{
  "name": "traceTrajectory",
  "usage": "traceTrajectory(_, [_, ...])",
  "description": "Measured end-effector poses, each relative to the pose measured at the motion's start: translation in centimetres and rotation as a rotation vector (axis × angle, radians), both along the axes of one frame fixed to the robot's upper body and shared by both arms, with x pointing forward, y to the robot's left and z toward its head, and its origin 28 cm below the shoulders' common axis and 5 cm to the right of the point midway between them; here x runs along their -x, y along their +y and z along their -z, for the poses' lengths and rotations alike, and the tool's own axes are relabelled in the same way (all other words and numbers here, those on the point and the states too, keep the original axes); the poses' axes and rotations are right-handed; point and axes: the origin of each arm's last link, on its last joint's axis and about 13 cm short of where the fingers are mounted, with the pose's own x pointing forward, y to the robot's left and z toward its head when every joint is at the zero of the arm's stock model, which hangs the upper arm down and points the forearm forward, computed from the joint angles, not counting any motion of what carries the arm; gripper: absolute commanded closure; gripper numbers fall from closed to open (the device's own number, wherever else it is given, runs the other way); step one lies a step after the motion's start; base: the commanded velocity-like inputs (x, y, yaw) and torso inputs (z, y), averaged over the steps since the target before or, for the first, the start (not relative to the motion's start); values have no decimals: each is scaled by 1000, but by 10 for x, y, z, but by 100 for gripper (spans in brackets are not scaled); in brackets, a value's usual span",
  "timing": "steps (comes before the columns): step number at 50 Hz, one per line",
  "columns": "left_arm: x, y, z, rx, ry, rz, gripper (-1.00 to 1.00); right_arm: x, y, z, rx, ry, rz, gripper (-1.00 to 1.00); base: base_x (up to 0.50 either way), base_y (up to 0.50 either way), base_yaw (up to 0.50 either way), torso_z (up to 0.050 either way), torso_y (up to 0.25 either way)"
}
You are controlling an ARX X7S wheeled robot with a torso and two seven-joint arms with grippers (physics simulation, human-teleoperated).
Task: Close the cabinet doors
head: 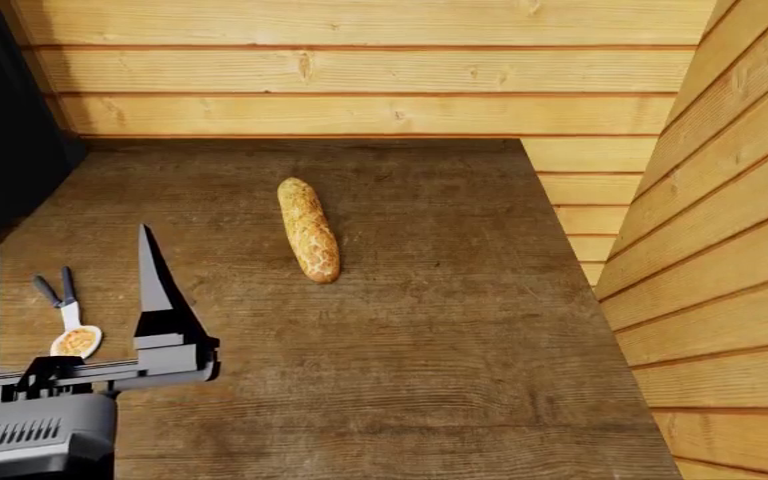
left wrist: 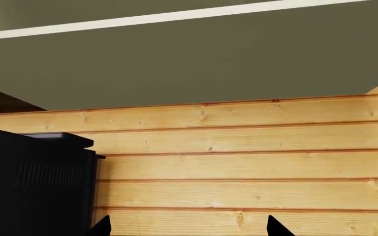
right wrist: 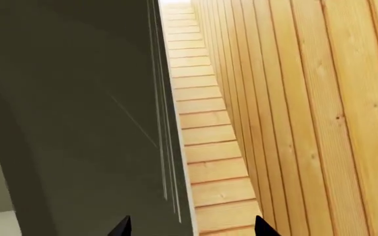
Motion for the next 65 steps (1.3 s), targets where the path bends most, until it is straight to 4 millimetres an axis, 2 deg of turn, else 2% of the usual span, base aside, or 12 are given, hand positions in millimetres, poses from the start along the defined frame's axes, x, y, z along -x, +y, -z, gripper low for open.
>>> traceTrajectory(18, [0, 2, 0, 5, -1, -2, -100, -14, 10, -7, 23, 38, -53, -100, 5, 2, 4, 2, 0])
traceTrajectory(40, [1, 6, 0, 24, -9, -10, -100, -37, 33, -15, 89, 90, -132, -100, 3, 1, 4, 1, 0])
traceTrajectory(65, [2, 18, 7, 72, -12, -33, -100, -73, 65, -22, 150, 139, -137, -100, 1, 1, 2, 0, 0])
